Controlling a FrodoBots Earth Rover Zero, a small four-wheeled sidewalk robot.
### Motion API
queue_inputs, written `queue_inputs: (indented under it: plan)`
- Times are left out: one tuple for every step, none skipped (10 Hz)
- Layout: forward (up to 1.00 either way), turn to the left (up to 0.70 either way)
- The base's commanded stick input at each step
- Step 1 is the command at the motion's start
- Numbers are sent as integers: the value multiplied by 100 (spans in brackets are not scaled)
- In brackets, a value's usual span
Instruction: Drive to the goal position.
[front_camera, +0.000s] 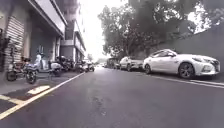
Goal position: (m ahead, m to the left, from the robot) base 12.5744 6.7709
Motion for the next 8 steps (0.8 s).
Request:
queue_inputs:
  plan:
    - [70,0]
    - [70,0]
    - [69,0]
    - [70,0]
    - [68,0]
    - [68,0]
    - [68,2]
    - [69,4]
